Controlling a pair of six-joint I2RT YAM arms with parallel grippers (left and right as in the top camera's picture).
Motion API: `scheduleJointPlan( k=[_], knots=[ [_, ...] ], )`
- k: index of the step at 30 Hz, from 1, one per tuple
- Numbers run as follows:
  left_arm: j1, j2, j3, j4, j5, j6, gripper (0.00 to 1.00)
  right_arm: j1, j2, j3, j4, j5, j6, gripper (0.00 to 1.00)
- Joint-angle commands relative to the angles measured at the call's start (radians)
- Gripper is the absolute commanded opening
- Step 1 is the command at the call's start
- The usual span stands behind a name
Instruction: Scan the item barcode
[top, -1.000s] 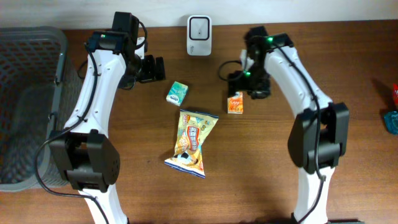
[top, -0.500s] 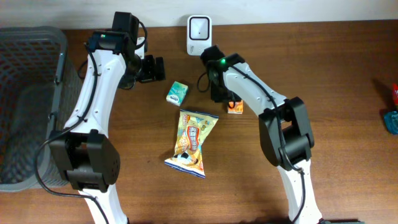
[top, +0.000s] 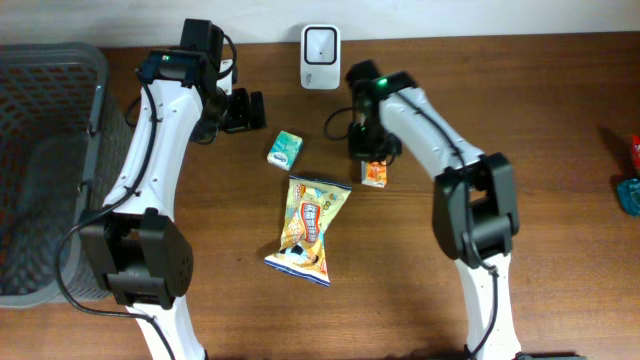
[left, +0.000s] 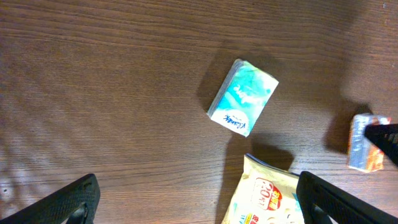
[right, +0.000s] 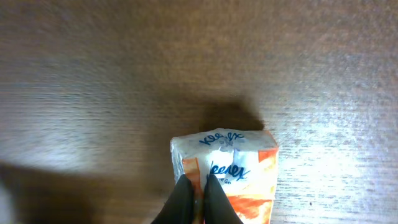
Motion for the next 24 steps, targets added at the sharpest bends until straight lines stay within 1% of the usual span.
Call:
scheduleJointPlan(
  k=[1,3,4,6,8,12,14,15,16,18,20,22,24],
  knots=[
    [0.0,0.002,0.001,0.001,0.011,0.001,0.99,-0.084,-0.073,0.031,0.005,-0.471,-0.201,0.04],
    [0.0,0.002,0.001,0.001,0.011,0.001,0.99,-0.122,-0.071,0.014,0.017,-0.705,-0.327,0.04],
    [0.0,0.002,0.001,0.002,0.011,0.001,0.99,-0.135,-0.064,0.009,0.024,-0.761,-0.338,0.04],
    [0.0,0.002,0.001,0.001,0.011,0.001,0.99,-0.144,-0.044,-0.002,0.052,-0.804,-0.338,0.04],
    [0.0,0.002,0.001,0.001,0.011,0.001,0.99,-0.144,-0.025,-0.029,0.09,-0.806,-0.314,0.04],
    [0.0,0.002,0.001,0.001,0.011,0.001,0.99,-0.187,0.022,-0.1,0.178,-0.805,-0.2,0.04],
    [0.0,0.002,0.001,0.001,0.011,0.001,0.99,-0.221,0.028,-0.129,0.192,-0.805,-0.19,0.04],
    [0.0,0.002,0.001,0.001,0.011,0.001,0.99,-0.238,0.028,-0.147,0.197,-0.8,-0.19,0.04],
    [0.0,0.002,0.001,0.001,0.011,0.001,0.99,-0.257,0.028,-0.164,0.196,-0.768,-0.19,0.07],
    [0.0,0.002,0.001,0.001,0.011,0.001,0.99,-0.283,0.028,-0.175,0.185,-0.661,-0.17,0.08],
    [0.0,0.002,0.001,0.002,0.011,0.0,0.99,-0.301,0.027,-0.175,0.165,-0.556,-0.16,0.16],
    [0.0,0.002,0.001,0.002,0.011,0.001,0.99,-0.306,0.023,-0.169,0.146,-0.493,-0.161,0.2],
    [0.0,0.002,0.001,0.001,0.011,0.001,0.99,-0.316,-0.006,-0.122,0.043,-0.429,-0.177,0.22]
  ],
)
